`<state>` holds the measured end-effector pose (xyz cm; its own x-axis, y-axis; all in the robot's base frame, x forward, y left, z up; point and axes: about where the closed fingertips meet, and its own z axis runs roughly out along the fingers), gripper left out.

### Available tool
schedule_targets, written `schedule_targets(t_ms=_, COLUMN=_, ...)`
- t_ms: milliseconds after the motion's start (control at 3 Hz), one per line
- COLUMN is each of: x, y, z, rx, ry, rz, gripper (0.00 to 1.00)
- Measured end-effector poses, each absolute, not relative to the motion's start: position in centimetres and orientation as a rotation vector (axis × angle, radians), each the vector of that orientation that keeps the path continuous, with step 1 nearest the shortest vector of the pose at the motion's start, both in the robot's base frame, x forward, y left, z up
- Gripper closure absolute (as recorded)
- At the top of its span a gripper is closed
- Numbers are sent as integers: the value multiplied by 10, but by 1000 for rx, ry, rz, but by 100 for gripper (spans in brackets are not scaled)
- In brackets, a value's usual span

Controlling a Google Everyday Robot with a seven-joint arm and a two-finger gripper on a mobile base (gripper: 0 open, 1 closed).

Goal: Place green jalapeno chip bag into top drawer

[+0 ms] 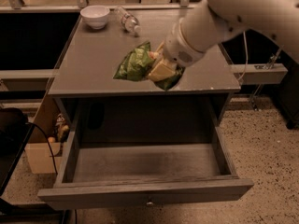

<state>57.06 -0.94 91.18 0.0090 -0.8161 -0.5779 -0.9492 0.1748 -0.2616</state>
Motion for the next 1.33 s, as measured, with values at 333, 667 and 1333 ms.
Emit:
schedule_targets(t_ms=333, x=552, y=-33, z=917, rx=-1578, ry=1823, rz=347, gripper=100)
schedule_targets(t_ms=667, x=552, y=-33, z=917, rx=-1578, ry=1823, rz=347, gripper=100)
schedule_targets(t_ms=1333, x=513, y=-29, z=913, rx=-1647, ry=1787, rz=414, gripper=100)
